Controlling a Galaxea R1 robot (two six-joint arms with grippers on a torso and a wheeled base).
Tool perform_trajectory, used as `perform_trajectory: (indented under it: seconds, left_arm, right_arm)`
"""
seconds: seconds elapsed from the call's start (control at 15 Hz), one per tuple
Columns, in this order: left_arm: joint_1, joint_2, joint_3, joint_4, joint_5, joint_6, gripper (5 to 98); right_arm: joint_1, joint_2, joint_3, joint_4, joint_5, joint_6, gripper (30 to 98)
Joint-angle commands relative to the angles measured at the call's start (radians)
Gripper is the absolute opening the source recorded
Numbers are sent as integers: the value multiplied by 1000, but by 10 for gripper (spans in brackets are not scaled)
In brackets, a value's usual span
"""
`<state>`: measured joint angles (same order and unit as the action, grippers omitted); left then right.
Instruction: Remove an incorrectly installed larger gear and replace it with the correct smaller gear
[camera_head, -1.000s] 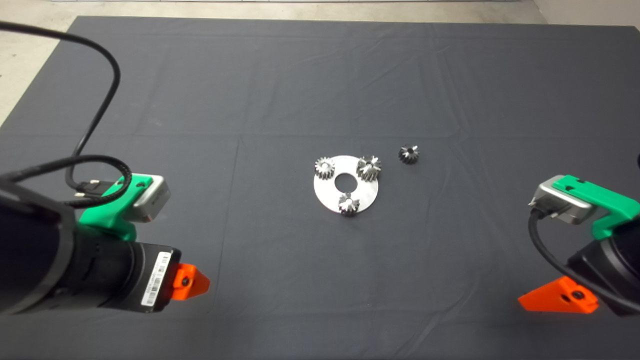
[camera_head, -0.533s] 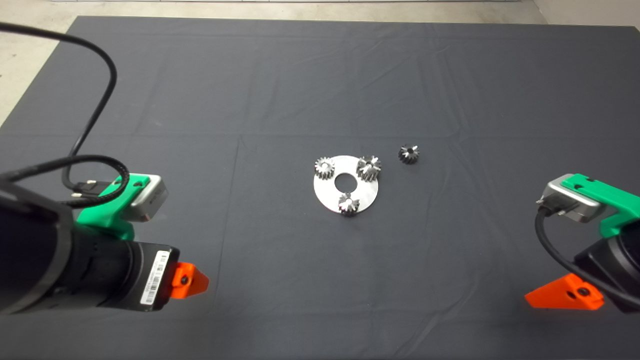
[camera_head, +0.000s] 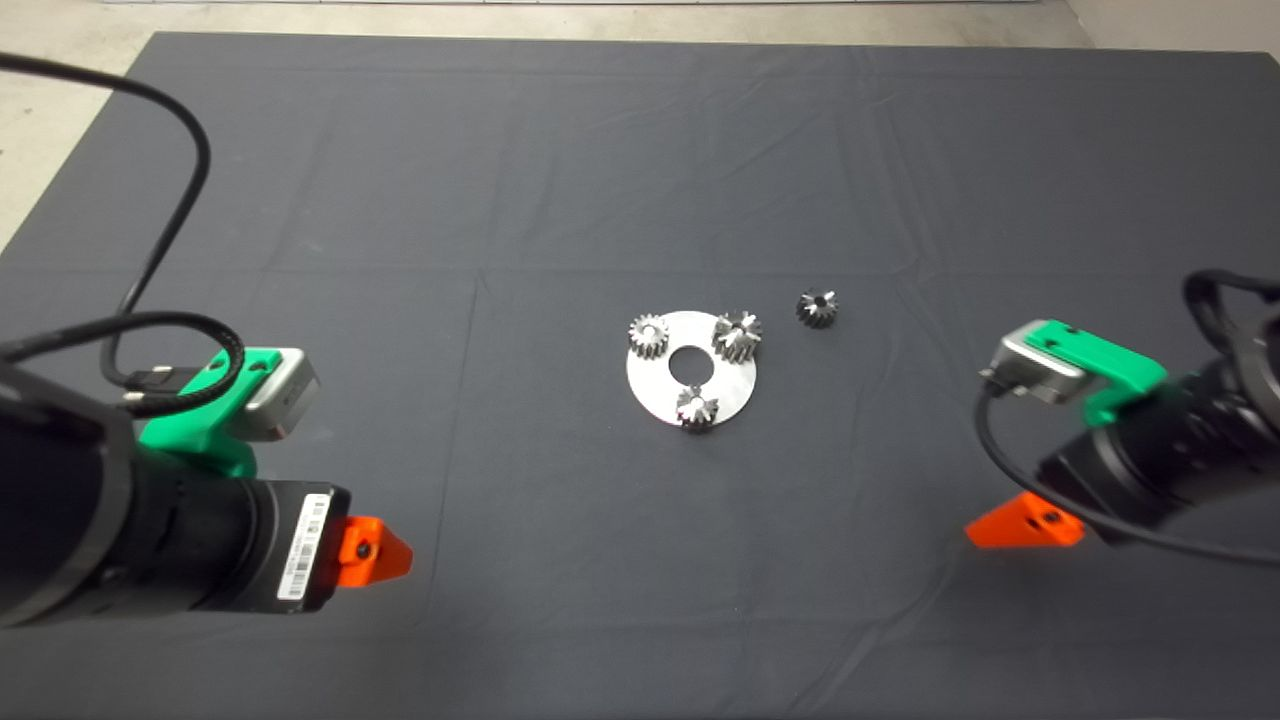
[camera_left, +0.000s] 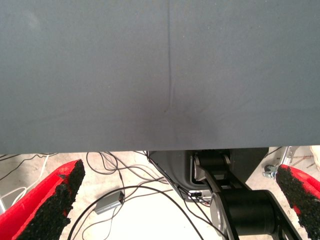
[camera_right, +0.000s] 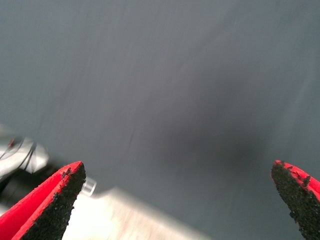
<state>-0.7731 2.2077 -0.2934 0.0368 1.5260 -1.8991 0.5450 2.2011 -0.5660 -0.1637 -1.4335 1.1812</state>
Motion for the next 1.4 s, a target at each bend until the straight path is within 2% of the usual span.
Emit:
perform_trajectory:
  seconds: [0.0,0.07,0.2,0.4,0.53,0.67,0.8,1.0,1.2,1.33]
  left_arm:
    - [-14,-2,16,-14,25,-8,979]
    - [-14,-2,16,-14,23,-8,979]
    - [-14,-1,16,-14,25,-8,979]
    - [-14,-1,16,-14,25,-8,979]
    - [-14,-1,18,-14,25,-6,979]
    - [-13,1,18,-14,25,-6,979]
    - [-12,1,18,-14,25,-6,979]
    - [-12,3,18,-14,25,-6,979]
    - [-12,4,18,-14,25,-5,979]
    - [-12,4,18,-14,25,-5,979]
  right_arm:
    - [-28,142,-183,-129,13,-94,980]
    - [-28,182,-234,-129,16,-116,980]
    - [-28,254,-315,-131,26,-124,980]
    - [-47,327,-446,-141,71,-155,980]
    - [-88,370,-513,-142,124,-190,980]
    - [-102,390,-548,-146,130,-199,980]
    - [-108,400,-600,-146,136,-244,980]
    - [-109,431,-666,-146,176,-310,980]
    - [-109,469,-727,-148,177,-358,980]
    - [-123,500,-755,-185,177,-384,980]
